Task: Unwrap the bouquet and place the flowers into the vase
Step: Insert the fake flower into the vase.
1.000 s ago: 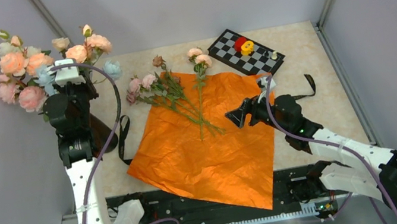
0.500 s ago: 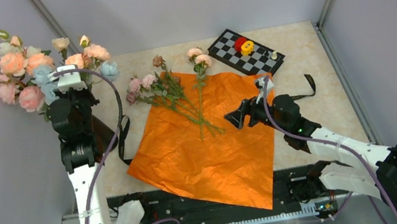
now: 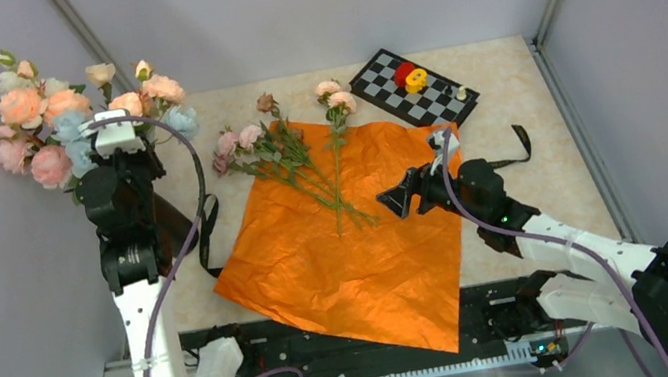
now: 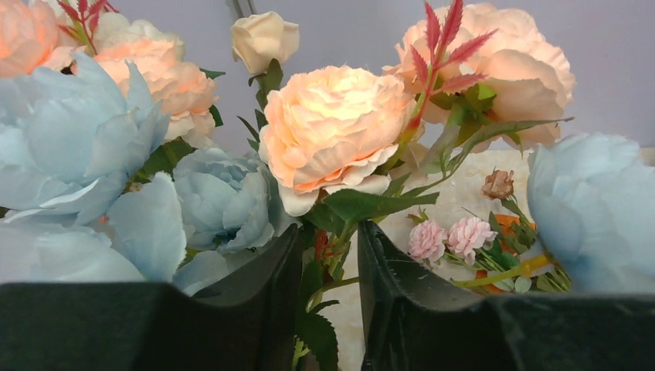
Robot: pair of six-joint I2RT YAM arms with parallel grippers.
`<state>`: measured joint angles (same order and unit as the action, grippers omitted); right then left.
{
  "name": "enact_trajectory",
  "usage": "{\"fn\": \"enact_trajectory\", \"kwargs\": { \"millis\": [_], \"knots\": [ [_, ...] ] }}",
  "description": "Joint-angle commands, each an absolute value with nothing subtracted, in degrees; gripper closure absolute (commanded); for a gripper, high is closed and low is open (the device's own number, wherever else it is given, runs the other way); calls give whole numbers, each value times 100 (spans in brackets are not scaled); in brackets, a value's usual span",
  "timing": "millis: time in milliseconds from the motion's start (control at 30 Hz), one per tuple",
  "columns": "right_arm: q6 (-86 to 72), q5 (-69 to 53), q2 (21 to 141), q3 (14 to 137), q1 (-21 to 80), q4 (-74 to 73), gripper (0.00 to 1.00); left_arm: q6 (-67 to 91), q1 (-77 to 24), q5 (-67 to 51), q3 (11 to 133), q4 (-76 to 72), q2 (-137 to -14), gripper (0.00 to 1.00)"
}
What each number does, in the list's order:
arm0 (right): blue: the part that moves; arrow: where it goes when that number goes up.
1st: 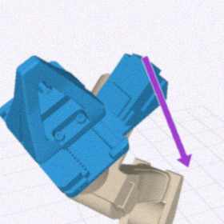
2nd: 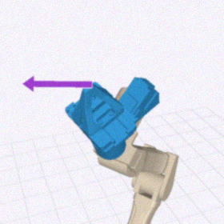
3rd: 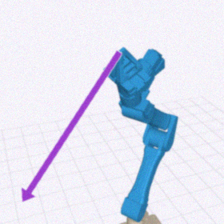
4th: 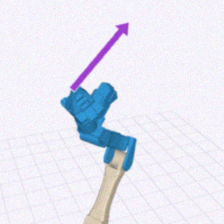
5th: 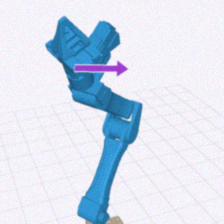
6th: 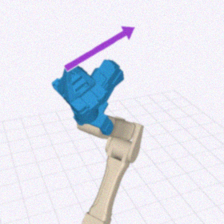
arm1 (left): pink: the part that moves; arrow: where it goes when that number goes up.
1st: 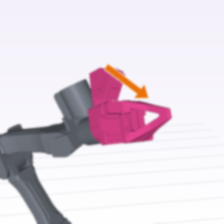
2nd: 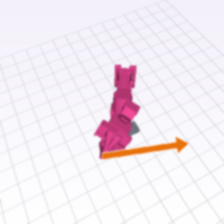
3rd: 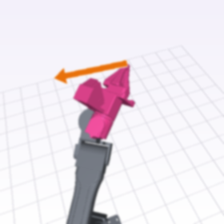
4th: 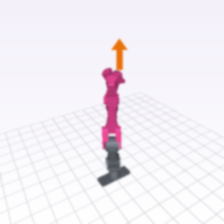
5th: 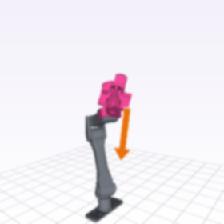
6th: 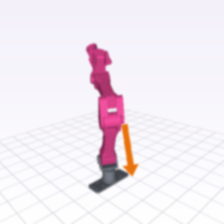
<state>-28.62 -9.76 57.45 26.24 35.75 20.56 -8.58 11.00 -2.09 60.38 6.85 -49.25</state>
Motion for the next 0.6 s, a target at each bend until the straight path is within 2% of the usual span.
{"fn": "enact_trajectory", "kwargs": {
  "millis": [0,100,467,567],
  "knots": [
    [-2872,-1046,5748,2749,3513,2316,17,-878,1134,-296,6425,613,-4912,61],
    [-2865,-1055,5744,2757,3516,2293,17,-856,1134,-393,6536,672,-4871,48],
    [-2862,-1048,5745,2833,3510,2235,18,-688,1134,-938,7215,1285,-4684,21],
    [-2861,-1037,5741,2856,3520,2211,18,-672,1134,-1125,7419,1448,-4640,7]
  ]
}}
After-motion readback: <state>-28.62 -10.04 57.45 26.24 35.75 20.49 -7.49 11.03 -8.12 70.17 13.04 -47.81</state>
